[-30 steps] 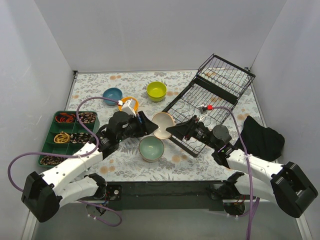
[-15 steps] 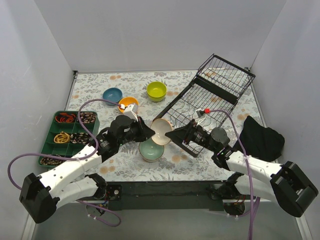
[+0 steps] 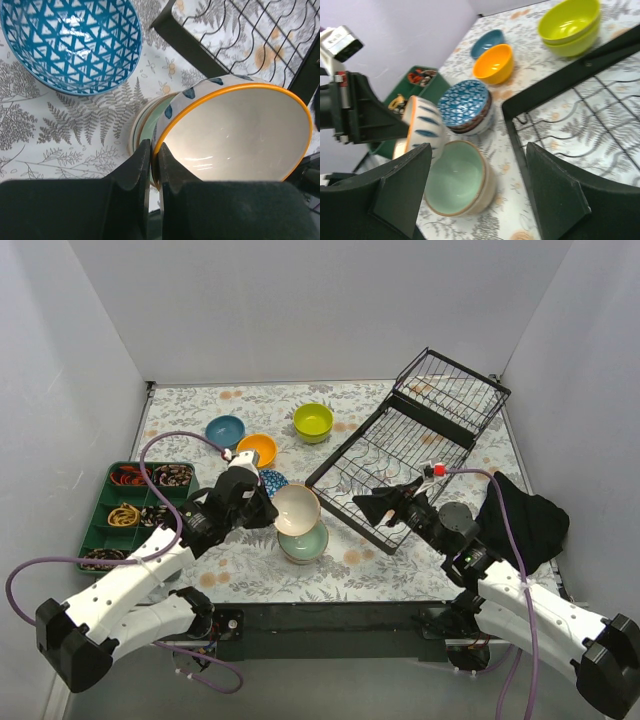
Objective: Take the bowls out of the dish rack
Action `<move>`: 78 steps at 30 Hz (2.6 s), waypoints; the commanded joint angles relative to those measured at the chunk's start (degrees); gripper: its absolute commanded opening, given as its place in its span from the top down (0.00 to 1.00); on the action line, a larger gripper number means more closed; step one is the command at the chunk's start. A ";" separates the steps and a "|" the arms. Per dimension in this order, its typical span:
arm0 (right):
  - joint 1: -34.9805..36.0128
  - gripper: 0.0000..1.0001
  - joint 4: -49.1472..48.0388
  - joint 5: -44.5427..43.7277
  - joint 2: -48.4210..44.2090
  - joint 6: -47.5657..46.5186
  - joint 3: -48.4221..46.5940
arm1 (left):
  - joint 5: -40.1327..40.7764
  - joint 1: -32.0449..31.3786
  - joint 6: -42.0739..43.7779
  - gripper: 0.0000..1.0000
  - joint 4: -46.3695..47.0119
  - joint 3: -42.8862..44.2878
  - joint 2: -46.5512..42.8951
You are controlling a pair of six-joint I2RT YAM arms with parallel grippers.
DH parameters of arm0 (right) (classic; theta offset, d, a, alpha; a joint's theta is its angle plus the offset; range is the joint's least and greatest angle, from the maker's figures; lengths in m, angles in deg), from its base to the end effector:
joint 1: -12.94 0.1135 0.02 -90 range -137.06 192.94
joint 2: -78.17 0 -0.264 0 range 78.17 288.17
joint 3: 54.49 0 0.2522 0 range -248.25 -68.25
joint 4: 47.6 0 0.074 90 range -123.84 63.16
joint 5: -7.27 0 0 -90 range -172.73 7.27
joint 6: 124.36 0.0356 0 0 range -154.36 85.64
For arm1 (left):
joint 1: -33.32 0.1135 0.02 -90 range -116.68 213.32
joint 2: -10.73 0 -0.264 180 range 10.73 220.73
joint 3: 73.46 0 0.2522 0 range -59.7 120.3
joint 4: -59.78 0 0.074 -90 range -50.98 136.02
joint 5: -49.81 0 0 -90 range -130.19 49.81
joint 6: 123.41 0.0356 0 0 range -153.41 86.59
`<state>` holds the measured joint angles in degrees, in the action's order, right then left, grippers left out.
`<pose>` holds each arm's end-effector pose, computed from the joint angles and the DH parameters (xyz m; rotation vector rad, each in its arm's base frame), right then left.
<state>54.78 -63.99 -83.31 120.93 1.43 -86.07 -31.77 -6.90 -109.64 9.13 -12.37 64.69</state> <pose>0.1364 0.1216 0.2538 -0.0745 1.5758 1.0769 0.1516 -0.1214 0.2831 -0.8399 2.3309 -0.8081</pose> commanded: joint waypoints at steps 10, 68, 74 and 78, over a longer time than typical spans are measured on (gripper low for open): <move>-0.10 0.16 13.80 -13.22 -6.81 -8.90 -0.72 | -7.20 -0.64 2.14 1.00 -6.80 4.79 7.39; -28.65 0.05 37.96 -13.11 7.35 -17.15 -26.30 | -1.05 25.88 11.27 0.02 -0.11 10.05 -4.20; -30.60 0.04 45.88 -20.69 -11.53 -19.26 -27.35 | 5.71 26.25 11.97 0.02 -2.49 11.90 -19.48; -30.60 0.05 48.43 -21.13 -22.79 -21.20 -28.23 | 7.49 26.25 15.75 0.02 -3.37 14.45 -29.67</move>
<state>24.21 -19.36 -101.37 106.20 -17.06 -110.92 -28.08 19.13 -98.53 7.10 -2.03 43.13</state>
